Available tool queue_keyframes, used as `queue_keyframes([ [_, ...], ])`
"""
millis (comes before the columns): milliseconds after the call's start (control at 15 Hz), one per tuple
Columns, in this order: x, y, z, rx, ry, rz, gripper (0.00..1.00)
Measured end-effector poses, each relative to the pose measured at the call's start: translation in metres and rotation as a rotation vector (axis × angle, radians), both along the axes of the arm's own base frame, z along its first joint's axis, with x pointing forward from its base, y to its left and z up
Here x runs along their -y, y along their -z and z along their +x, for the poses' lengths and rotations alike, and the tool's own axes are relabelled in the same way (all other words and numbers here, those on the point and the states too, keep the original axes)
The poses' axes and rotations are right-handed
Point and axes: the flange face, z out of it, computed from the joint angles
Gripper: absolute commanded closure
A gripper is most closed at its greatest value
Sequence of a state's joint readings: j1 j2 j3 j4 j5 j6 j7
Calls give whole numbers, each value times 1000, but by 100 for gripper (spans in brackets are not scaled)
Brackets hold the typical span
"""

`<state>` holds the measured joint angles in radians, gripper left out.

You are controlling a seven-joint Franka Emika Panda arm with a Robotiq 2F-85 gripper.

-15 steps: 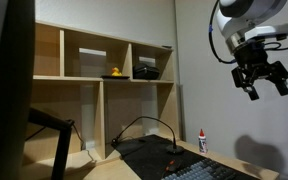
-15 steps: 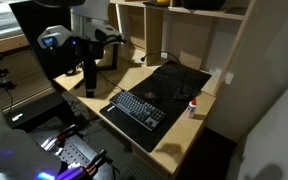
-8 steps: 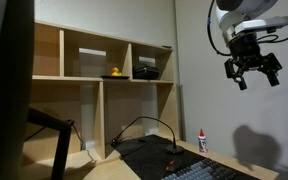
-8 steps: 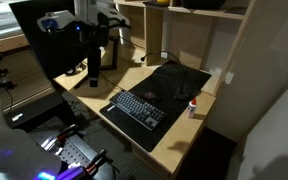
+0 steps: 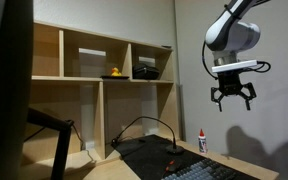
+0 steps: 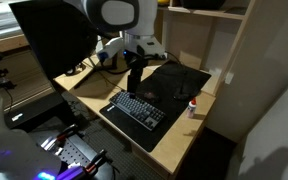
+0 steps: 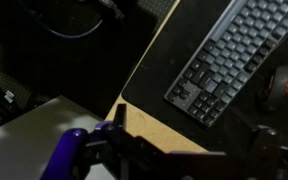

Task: Move the bottle to the left side of the desk

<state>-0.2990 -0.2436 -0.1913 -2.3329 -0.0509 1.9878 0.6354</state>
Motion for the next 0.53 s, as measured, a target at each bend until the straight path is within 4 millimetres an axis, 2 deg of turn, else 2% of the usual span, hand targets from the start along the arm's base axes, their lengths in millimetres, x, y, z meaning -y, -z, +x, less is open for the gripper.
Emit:
queue_keyframes([
  [133, 7, 10, 8, -17, 10, 2, 0],
  [333, 2, 2, 7, -2, 2, -3, 0],
  [533, 8, 7, 18, 47, 135, -39, 0],
])
